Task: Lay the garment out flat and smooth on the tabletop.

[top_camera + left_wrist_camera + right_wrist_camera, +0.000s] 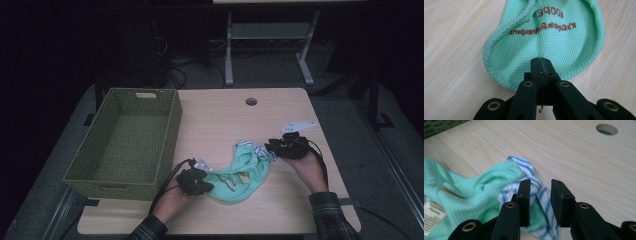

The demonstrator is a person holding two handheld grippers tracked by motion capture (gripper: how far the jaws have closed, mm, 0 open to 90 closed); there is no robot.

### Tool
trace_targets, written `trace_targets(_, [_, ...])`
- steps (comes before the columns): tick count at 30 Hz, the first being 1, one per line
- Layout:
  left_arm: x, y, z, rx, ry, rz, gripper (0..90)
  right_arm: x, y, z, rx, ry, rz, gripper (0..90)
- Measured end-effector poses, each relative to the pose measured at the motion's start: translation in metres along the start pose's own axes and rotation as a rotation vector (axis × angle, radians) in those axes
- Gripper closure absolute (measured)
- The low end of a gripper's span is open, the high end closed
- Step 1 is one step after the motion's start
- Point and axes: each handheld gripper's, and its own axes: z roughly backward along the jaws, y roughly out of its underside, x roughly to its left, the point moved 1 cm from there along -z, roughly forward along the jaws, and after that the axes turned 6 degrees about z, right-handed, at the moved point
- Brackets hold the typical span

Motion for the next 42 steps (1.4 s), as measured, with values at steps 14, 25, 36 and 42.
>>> trace_targets(14, [0.0, 0.0, -0.001, -0.01, -0.001, 0.009, 89.7, 0.016, -0.033, -0.027, 0.043, -0.05, 0.067, 69.3])
trace_targets(25, [-0.003, -0.001, 0.0, 0.004, -0.022, -0.016, 89.7, 0.031, -0.051, -0.049, 0.068, -0.08, 0.119, 69.7])
trace_targets(36, [-0.002, -0.001, -0.001, -0.003, -0.015, -0.008, 89.7, 0.034, -0.048, -0.071, 0.124, -0.093, 0.124, 70.1])
trace_targets(42, [-0.003, -0.001, -0.001, 0.001, -0.019, -0.014, 89.7, 0.038, -0.044, -0.081, 0.154, -0.116, 0.106, 69.0])
